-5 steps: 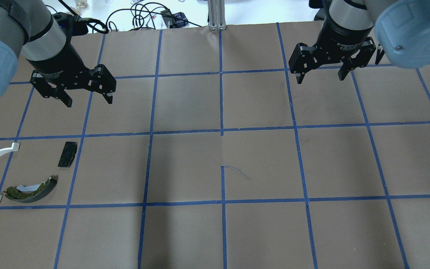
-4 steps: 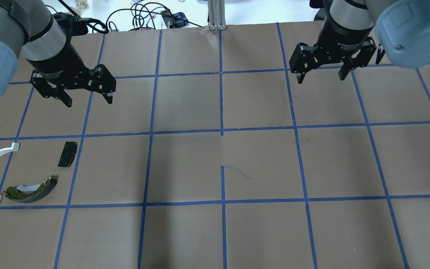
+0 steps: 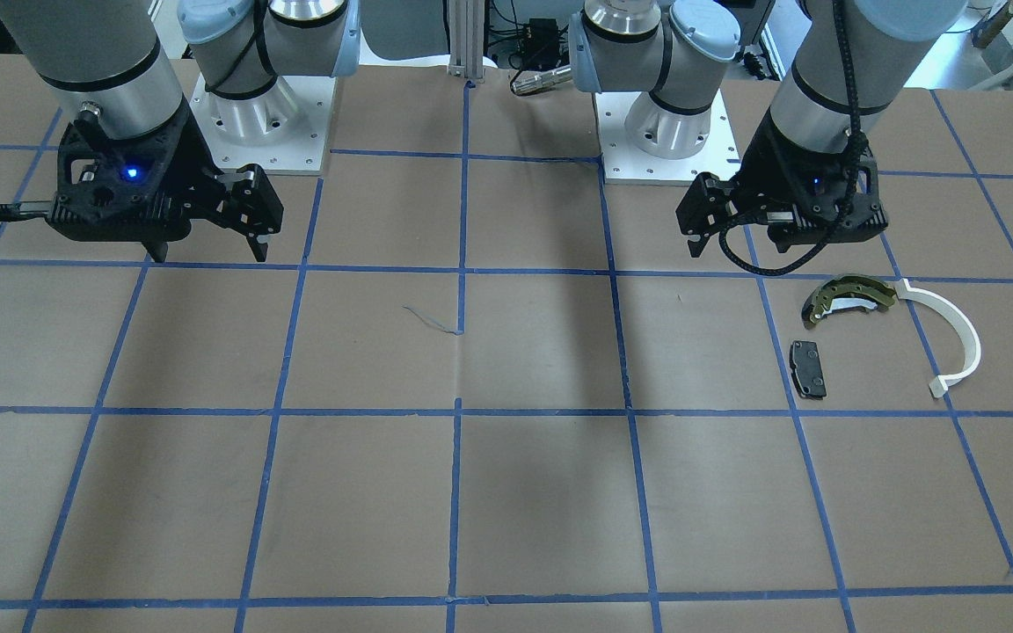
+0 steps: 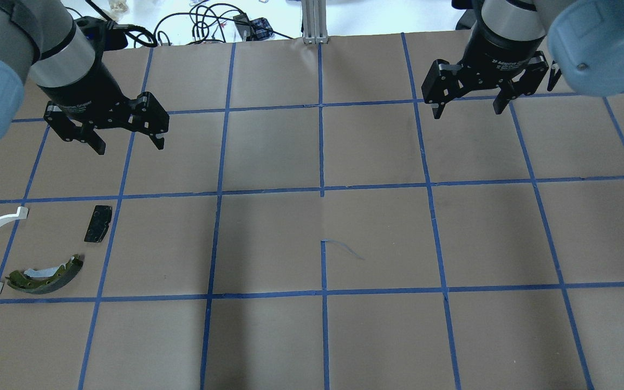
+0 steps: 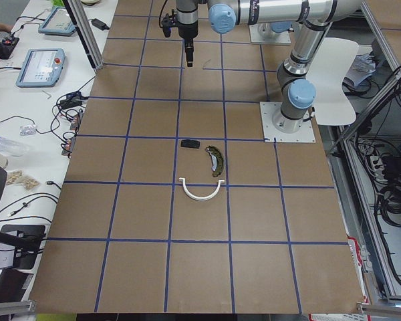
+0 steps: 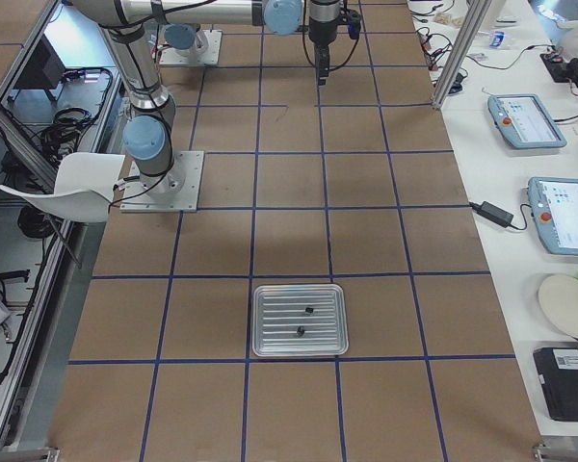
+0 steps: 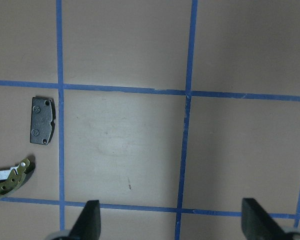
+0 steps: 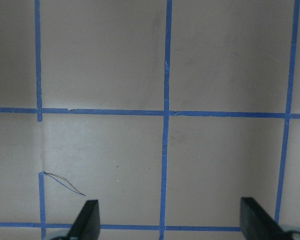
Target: Place bearing gear from tray to pile
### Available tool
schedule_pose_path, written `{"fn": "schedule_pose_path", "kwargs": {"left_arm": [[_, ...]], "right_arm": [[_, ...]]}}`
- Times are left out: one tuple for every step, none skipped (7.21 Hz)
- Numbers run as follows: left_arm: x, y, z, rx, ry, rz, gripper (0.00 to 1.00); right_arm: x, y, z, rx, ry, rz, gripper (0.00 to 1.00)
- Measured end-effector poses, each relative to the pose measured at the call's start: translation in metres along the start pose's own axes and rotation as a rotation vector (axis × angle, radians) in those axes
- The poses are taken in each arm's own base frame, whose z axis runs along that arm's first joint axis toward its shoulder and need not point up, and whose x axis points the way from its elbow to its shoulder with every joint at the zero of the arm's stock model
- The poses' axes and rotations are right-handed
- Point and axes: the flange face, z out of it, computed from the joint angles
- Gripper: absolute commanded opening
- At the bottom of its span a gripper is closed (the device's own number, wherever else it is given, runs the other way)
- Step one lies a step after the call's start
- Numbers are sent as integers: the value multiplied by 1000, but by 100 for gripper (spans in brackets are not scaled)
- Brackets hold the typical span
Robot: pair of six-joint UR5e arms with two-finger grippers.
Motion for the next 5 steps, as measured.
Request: {"fn": "schedule_pose_path", "kwargs": {"left_arm": [[0,1,-1,1,-4,0,100],[-1,1,-1,1,-5,0,100],[-1,1,-1,2,-6,0,100],[-1,1,-1,2,-7,0,100],[-1,1,-1,2,-7,0,100]], "right_arm": [[1,1,-2,3,3,3,100],[5,1,-6,8,27,6,100],[11,0,-10,16,67,10,100],[24,-3,-13,22,98,7,100],[55,-10,-12,17,118,2,100]]}}
